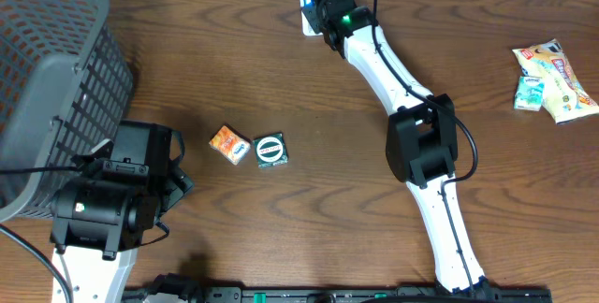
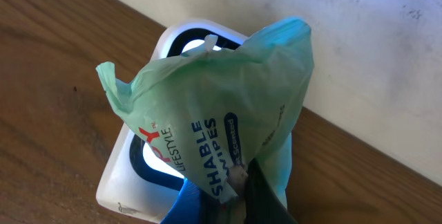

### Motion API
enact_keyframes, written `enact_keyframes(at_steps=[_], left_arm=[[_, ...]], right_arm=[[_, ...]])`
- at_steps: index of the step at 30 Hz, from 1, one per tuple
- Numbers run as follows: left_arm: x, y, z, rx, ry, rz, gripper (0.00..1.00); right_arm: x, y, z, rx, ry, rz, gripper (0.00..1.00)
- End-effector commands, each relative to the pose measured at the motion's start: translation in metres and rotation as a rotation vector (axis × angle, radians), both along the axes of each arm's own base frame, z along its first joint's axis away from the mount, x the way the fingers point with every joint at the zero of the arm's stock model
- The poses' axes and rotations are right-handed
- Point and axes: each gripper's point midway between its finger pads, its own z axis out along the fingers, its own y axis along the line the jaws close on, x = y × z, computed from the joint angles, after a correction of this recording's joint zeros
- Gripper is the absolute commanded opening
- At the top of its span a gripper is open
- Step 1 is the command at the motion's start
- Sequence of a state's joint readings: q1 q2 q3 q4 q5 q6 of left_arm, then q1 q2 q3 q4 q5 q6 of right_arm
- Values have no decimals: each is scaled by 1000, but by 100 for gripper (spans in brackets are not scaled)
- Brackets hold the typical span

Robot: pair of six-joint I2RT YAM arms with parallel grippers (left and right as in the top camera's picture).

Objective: Scan the item barcode
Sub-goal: 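Hold the wipes pack against the scanner window with the right gripper, then carry the wipes pack to the right table edge and release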

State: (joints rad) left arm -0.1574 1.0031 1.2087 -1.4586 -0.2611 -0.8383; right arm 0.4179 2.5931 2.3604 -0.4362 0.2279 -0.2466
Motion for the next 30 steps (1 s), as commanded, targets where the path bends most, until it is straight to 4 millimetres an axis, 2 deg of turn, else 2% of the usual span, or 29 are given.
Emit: enact_keyframes(at_steps=[1,4,7,14,17,20,25,30], left_arm=[[1,3,7,10,-26,17,98],[1,3,7,10,-26,17,98],[1,3,7,10,-26,16,98],[1,3,7,10,-26,17,98],[1,3,7,10,-26,17,98],[1,3,7,10,-26,17,98],[1,3,7,10,-26,17,97],[1,3,7,10,-26,17,98]], right_arm=[[5,-2,30,28,-58,-12,1],[6,-3,32,27,-62,-16,1],[7,-15,50,5,-99,-75,1],[5,-68,120,35,-178,-222,1],[-1,-103,134,45,-154,-293,1],[-9,-143,126,26,-81,-365,1],[-34,-221,87,-59,120,-479,1],[-63,-289,65,-102,267,-585,1]])
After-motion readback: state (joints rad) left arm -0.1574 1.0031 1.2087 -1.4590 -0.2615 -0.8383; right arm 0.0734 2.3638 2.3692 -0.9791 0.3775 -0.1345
